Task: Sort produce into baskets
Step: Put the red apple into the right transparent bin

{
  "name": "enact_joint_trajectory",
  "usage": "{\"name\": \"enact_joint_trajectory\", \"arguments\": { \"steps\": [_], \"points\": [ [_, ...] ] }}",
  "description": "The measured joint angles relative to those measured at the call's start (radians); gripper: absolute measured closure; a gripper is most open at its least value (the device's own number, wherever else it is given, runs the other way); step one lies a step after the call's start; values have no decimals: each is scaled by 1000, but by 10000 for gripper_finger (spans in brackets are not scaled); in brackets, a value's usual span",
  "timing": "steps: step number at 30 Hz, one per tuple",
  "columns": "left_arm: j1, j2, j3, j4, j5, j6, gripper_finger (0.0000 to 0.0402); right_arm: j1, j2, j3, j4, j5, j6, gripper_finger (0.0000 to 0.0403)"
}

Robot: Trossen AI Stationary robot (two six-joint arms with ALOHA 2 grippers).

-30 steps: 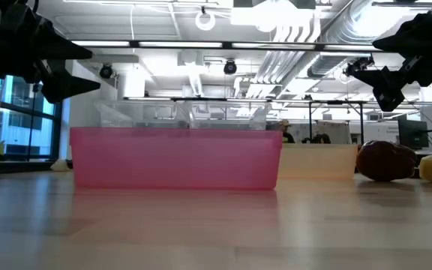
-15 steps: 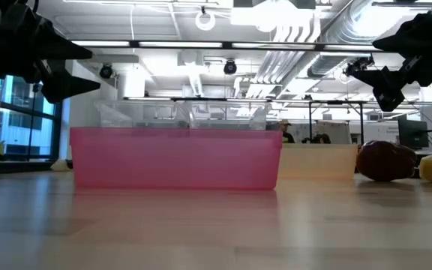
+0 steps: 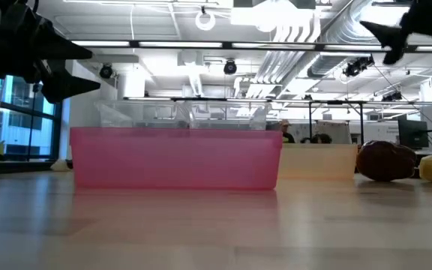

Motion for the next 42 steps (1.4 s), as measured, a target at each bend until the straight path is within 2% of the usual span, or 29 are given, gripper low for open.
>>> {"name": "enact_joint_trajectory", "arguments": {
  "steps": [3,8,13,16,19,25,29,31,35,38,42],
  "points": [
    [0,0,0,0,0,0,11,-47,115,188,-206,-70,-68,151],
    [0,0,0,0,0,0,11,-86,357,567,-637,-166,-358,151],
    [0,0,0,0,0,0,11,-86,561,859,-1048,-202,-442,151],
    [0,0,0,0,0,0,11,-86,661,977,-1268,-202,-347,151],
    [0,0,0,0,0,0,11,-85,739,1055,-1536,-203,-109,151],
    [0,0,0,0,0,0,11,-85,834,1039,-1979,-200,347,151],
    [0,0,0,0,0,0,11,-85,851,932,-2012,-214,554,151],
    [0,0,0,0,0,0,11,-85,851,873,-1988,-260,573,151],
    [0,0,0,0,0,0,11,-85,851,764,-1916,-372,477,151],
    [0,0,0,0,0,0,11,-87,851,702,-1851,-439,465,151],
    [0,0,0,0,0,0,11,-92,851,676,-1813,-453,409,150]
  ]
}}
